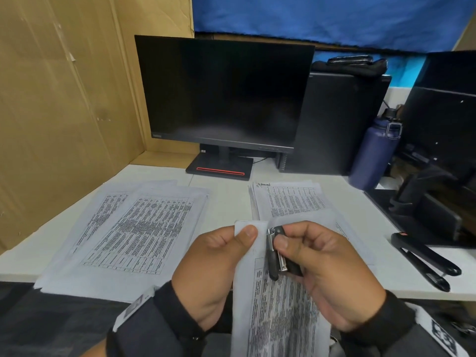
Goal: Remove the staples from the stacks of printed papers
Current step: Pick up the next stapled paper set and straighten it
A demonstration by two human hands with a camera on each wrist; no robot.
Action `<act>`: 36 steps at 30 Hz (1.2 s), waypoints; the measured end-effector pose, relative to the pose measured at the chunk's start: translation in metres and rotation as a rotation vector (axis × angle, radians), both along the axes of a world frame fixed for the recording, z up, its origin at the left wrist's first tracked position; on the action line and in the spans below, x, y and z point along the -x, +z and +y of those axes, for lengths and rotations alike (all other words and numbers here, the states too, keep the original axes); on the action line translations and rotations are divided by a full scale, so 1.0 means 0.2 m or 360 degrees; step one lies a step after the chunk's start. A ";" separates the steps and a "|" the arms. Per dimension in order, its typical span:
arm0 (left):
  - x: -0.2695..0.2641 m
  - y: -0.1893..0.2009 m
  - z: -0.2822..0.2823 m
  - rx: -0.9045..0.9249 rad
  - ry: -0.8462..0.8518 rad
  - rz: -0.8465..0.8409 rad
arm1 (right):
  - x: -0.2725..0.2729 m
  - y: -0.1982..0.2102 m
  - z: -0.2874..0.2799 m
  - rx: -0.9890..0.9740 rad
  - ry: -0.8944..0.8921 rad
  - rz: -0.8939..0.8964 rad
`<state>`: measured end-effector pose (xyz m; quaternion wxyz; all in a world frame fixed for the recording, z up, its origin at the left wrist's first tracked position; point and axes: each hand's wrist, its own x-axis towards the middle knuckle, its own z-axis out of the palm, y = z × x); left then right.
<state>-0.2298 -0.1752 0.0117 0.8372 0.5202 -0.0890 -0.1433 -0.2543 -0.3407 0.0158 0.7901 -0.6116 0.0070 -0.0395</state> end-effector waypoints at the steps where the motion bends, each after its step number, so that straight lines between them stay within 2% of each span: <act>1: -0.01 -0.02 0.00 -0.0006 -0.0001 0.0028 | -0.01 -0.01 -0.01 0.0079 -0.0022 0.0021; 7: -0.05 -0.09 -0.01 -0.0071 -0.0014 0.0109 | -0.04 -0.05 -0.07 0.0173 0.0000 0.0076; 10: -0.05 -0.12 -0.02 -0.0102 0.0036 0.0164 | -0.06 -0.09 -0.08 0.0061 0.0038 0.0183; 12: -0.06 -0.12 -0.02 -0.0140 0.0082 0.0194 | -0.06 -0.11 -0.07 -0.0124 0.0088 0.0271; 18: -0.08 -0.14 0.00 -0.0228 0.0099 0.0233 | -0.06 -0.09 -0.06 -0.0487 0.0144 0.0458; 22: -0.11 -0.15 0.02 -0.0257 0.0123 0.0299 | -0.07 -0.06 -0.12 -0.0360 0.0086 0.0454; 24: -0.12 -0.16 0.04 -0.0263 0.0131 0.0321 | -0.09 -0.02 -0.20 -0.0132 -0.0001 0.0370; 25: -0.13 -0.15 0.04 -0.0266 0.0131 0.0328 | -0.10 -0.01 -0.26 0.0077 -0.0122 0.0308; 26: -0.14 -0.15 0.05 -0.0268 0.0135 0.0334 | -0.11 0.00 -0.34 0.0378 -0.0304 0.0241; 28: -0.16 -0.15 0.06 -0.0252 0.0153 0.0341 | -0.13 -0.01 -0.51 0.1251 -0.0729 0.0238; 30: -0.18 -0.15 0.08 -0.0226 0.0160 0.0346 | -0.13 -0.04 -0.67 0.2108 -0.0982 0.0413; 31: -0.19 -0.14 0.08 -0.0215 0.0157 0.0348 | -0.12 -0.07 -0.74 0.2312 -0.1020 0.0517; 32: -0.19 -0.14 0.09 -0.0212 0.0148 0.0351 | -0.10 -0.09 -0.80 0.2392 -0.1012 0.0644; 34: -0.19 -0.14 0.09 -0.0220 0.0122 0.0350 | -0.09 -0.13 -0.86 0.2360 -0.0936 0.0823; 36: -0.18 -0.13 0.09 -0.0238 0.0100 0.0351 | -0.08 -0.15 -0.87 0.2418 -0.0831 0.0908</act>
